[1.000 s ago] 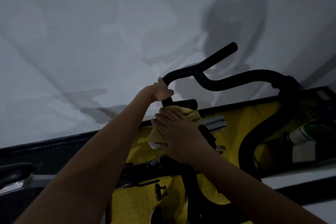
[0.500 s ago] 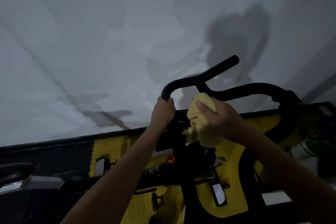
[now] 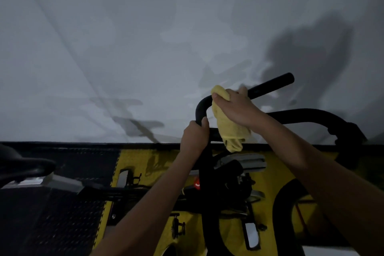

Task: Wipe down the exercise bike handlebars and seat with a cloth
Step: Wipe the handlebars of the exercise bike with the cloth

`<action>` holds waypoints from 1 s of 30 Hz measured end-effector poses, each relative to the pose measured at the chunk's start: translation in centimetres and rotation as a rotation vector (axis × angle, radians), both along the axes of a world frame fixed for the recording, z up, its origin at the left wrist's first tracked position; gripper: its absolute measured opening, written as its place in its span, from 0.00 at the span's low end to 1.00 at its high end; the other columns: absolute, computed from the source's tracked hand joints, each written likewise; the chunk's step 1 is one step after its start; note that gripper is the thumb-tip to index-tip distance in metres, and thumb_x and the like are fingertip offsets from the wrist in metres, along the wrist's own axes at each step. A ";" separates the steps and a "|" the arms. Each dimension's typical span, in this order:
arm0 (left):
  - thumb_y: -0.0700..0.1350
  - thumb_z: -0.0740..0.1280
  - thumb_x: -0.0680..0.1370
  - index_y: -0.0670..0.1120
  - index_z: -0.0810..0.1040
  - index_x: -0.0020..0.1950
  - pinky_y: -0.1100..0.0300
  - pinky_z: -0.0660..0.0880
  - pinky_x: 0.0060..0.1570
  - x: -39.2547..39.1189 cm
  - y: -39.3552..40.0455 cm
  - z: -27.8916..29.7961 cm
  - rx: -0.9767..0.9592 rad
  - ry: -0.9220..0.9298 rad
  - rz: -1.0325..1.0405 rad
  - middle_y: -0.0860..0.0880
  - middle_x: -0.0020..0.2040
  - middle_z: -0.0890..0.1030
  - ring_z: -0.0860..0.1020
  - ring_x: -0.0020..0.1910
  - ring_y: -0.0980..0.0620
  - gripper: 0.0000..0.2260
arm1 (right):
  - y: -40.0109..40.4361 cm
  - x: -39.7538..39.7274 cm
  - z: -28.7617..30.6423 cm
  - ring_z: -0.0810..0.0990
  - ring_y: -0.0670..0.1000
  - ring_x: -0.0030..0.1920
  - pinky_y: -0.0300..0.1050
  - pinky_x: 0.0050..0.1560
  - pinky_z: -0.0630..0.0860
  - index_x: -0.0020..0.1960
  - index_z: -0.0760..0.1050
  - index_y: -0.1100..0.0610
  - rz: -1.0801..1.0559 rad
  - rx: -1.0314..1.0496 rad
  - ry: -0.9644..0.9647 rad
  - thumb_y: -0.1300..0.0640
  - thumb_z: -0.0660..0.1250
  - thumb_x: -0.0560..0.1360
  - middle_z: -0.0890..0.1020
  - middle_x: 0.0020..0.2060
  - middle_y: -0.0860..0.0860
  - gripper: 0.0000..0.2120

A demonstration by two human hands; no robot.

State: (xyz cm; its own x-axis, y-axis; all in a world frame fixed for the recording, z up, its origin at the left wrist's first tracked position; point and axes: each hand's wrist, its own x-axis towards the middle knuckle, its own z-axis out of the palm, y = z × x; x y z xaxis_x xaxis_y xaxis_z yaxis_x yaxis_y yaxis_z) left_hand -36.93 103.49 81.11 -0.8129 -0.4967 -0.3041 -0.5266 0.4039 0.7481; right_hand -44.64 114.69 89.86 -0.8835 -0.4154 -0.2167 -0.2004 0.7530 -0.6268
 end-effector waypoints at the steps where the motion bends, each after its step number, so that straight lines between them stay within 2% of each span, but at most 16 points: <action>1: 0.59 0.52 0.83 0.39 0.75 0.52 0.57 0.67 0.31 0.3 0.2 0.0 -0.027 -0.003 0.006 0.45 0.42 0.78 0.75 0.36 0.50 0.24 | -0.3 -0.1 0.0 0.67 0.60 0.68 0.55 0.69 0.67 0.65 0.72 0.54 -0.014 0.002 0.020 0.35 0.54 0.81 0.63 0.63 0.54 0.26; 4: 0.64 0.50 0.82 0.42 0.76 0.53 0.54 0.73 0.40 1.1 0.7 0.1 -0.079 -0.029 0.024 0.45 0.45 0.80 0.79 0.44 0.45 0.28 | -1.5 0.2 -0.1 0.68 0.63 0.67 0.56 0.65 0.65 0.65 0.73 0.57 -0.039 0.066 0.213 0.38 0.53 0.83 0.70 0.63 0.59 0.25; 8: 0.68 0.51 0.80 0.45 0.75 0.50 0.54 0.72 0.41 2.2 1.1 0.5 -0.135 -0.049 0.026 0.47 0.44 0.80 0.79 0.43 0.46 0.28 | -2.8 0.7 -0.7 0.69 0.59 0.62 0.55 0.62 0.60 0.67 0.74 0.53 0.056 0.252 0.562 0.39 0.51 0.84 0.72 0.60 0.55 0.24; 11: 0.70 0.52 0.78 0.46 0.75 0.50 0.53 0.73 0.41 3.0 1.2 0.4 -0.161 -0.028 0.008 0.48 0.43 0.80 0.79 0.42 0.47 0.29 | -3.3 0.6 -1.0 0.70 0.58 0.60 0.53 0.58 0.65 0.67 0.74 0.53 0.205 0.260 0.686 0.40 0.53 0.84 0.72 0.59 0.55 0.22; 13: 0.72 0.51 0.77 0.45 0.75 0.51 0.53 0.74 0.42 3.3 1.3 0.4 -0.169 -0.008 0.001 0.48 0.43 0.80 0.79 0.42 0.47 0.31 | -3.4 0.3 -0.8 0.72 0.58 0.59 0.50 0.53 0.70 0.68 0.74 0.56 0.259 0.204 0.693 0.43 0.55 0.84 0.72 0.59 0.56 0.22; 16: 0.73 0.51 0.77 0.45 0.75 0.52 0.52 0.72 0.40 3.6 1.5 0.6 -0.192 0.012 0.005 0.49 0.41 0.78 0.77 0.41 0.47 0.32 | -3.5 -0.6 0.2 0.75 0.58 0.57 0.47 0.51 0.72 0.70 0.73 0.57 0.292 0.109 0.601 0.45 0.58 0.84 0.71 0.60 0.57 0.21; 20: 0.72 0.50 0.78 0.45 0.76 0.50 0.54 0.69 0.37 3.6 1.5 0.5 -0.193 0.021 0.025 0.50 0.38 0.76 0.75 0.38 0.49 0.31 | -3.5 -1.9 1.6 0.75 0.51 0.55 0.38 0.54 0.66 0.71 0.74 0.55 0.362 -0.010 0.457 0.46 0.64 0.82 0.73 0.59 0.56 0.21; 22: 0.70 0.51 0.79 0.45 0.76 0.46 0.55 0.67 0.34 3.5 1.4 0.5 -0.184 0.036 0.041 0.50 0.36 0.77 0.74 0.35 0.51 0.31 | -4.0 -1.6 1.4 0.75 0.44 0.46 0.33 0.49 0.66 0.62 0.79 0.55 0.389 -0.056 0.417 0.47 0.68 0.80 0.77 0.48 0.50 0.16; 23: 0.70 0.51 0.79 0.45 0.76 0.44 0.56 0.66 0.32 3.4 1.3 0.5 -0.179 0.041 0.044 0.49 0.36 0.77 0.75 0.34 0.51 0.30 | -4.2 -1.6 0.9 0.74 0.42 0.40 0.34 0.46 0.68 0.54 0.81 0.56 0.429 -0.023 0.363 0.45 0.68 0.80 0.76 0.41 0.47 0.14; 24: 0.69 0.51 0.79 0.45 0.77 0.42 0.56 0.66 0.32 3.5 1.4 0.3 -0.177 0.041 0.050 0.49 0.36 0.78 0.76 0.34 0.49 0.30 | -4.5 -1.4 0.0 0.74 0.43 0.38 0.38 0.46 0.69 0.48 0.81 0.56 0.483 0.055 0.277 0.42 0.66 0.80 0.76 0.38 0.46 0.17; 25: 0.69 0.51 0.79 0.44 0.76 0.40 0.56 0.67 0.33 3.6 1.5 0.1 -0.182 0.041 0.057 0.48 0.36 0.78 0.77 0.35 0.48 0.30 | -4.6 -1.1 -0.9 0.77 0.45 0.43 0.43 0.50 0.72 0.49 0.82 0.54 0.544 0.174 0.175 0.37 0.63 0.79 0.78 0.42 0.48 0.21; 26: 0.69 0.51 0.79 0.45 0.76 0.39 0.56 0.69 0.34 3.6 1.6 -0.1 -0.193 0.042 0.057 0.47 0.36 0.79 0.78 0.37 0.46 0.30 | -4.5 -0.7 -1.8 0.76 0.49 0.56 0.47 0.59 0.73 0.57 0.82 0.53 0.582 0.283 0.081 0.33 0.59 0.79 0.77 0.53 0.51 0.26; 27: 0.69 0.51 0.79 0.45 0.76 0.39 0.55 0.70 0.36 3.6 1.7 -0.3 -0.202 0.046 0.051 0.47 0.37 0.80 0.79 0.39 0.45 0.30 | -4.4 -0.5 -2.3 0.68 0.53 0.68 0.50 0.69 0.67 0.65 0.80 0.52 0.580 0.338 0.021 0.31 0.55 0.79 0.71 0.65 0.51 0.30; 28: 0.70 0.50 0.78 0.46 0.75 0.38 0.55 0.71 0.37 3.5 1.7 -0.3 -0.214 0.052 0.049 0.47 0.37 0.80 0.79 0.39 0.45 0.30 | -4.4 -0.7 -2.6 0.59 0.53 0.73 0.51 0.75 0.60 0.70 0.76 0.52 0.559 0.331 -0.022 0.30 0.52 0.80 0.64 0.71 0.48 0.33; 30: 0.73 0.51 0.76 0.46 0.75 0.40 0.55 0.71 0.36 3.5 1.5 -0.2 -0.220 0.050 0.050 0.49 0.36 0.79 0.77 0.37 0.48 0.32 | -4.7 -1.8 -3.5 0.54 0.49 0.74 0.49 0.75 0.55 0.72 0.72 0.52 0.519 0.271 -0.068 0.31 0.51 0.80 0.61 0.71 0.43 0.33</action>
